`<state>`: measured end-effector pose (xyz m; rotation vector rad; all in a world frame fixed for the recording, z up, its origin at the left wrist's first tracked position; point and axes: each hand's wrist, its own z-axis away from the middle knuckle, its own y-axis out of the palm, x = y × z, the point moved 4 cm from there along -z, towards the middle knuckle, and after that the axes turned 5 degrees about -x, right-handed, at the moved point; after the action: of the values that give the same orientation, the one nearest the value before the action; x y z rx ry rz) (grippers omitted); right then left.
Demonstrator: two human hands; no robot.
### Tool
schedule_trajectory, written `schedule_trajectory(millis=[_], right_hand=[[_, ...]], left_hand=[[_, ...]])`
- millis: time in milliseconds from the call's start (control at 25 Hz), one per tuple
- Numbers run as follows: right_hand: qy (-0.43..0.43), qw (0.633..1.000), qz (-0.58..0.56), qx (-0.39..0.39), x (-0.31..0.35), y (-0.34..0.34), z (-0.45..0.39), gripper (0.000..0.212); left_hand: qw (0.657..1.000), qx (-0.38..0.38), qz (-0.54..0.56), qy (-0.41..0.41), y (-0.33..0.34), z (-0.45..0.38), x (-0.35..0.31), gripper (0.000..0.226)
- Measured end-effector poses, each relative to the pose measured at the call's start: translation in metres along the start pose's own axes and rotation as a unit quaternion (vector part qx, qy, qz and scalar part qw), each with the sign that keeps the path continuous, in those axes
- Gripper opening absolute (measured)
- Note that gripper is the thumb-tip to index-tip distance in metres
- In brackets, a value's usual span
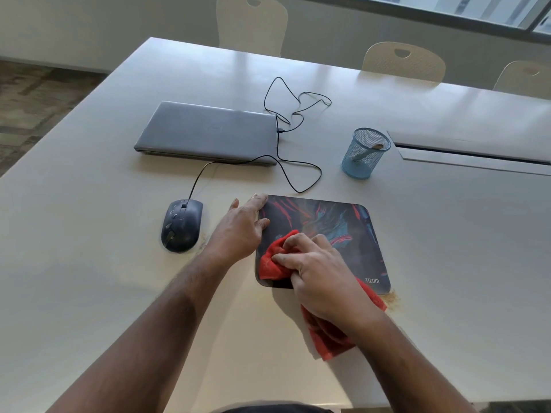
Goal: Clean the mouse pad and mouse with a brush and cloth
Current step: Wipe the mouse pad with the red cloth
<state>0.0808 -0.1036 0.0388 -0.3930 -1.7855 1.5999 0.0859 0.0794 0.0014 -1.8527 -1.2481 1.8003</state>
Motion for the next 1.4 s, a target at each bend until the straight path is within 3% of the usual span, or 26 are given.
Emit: schedule_trajectory(millis=[240, 480, 800, 920, 1120, 1400], right_hand=[[-0.015, 1.000, -0.015, 0.022, 0.000, -0.001, 0.020, 0.045], [0.054, 0.998, -0.031, -0.019, -0.026, -0.011, 0.005, 0.041], [-0.018, 0.999, -0.028, 0.015, 0.007, -0.002, 0.017, 0.041], [0.012, 0.999, -0.028, 0.016, -0.015, -0.007, 0.016, 0.039], [0.072, 0.995, -0.047, -0.052, -0.036, -0.013, -0.015, 0.039], [-0.013, 1.000, -0.009, -0.004, 0.003, -0.002, -0.007, 0.042]], left_hand=[[1.000, -0.002, 0.002, -0.002, -0.001, 0.000, 0.000, 0.059], [1.000, -0.008, 0.006, -0.008, 0.000, 0.001, 0.002, 0.059], [1.000, -0.002, 0.005, 0.004, 0.000, -0.001, 0.001, 0.059], [1.000, 0.000, 0.008, 0.003, 0.000, -0.001, 0.001, 0.059], [1.000, 0.007, 0.010, 0.008, 0.001, -0.001, 0.002, 0.059], [1.000, 0.001, 0.004, 0.009, 0.001, -0.002, 0.002, 0.058]])
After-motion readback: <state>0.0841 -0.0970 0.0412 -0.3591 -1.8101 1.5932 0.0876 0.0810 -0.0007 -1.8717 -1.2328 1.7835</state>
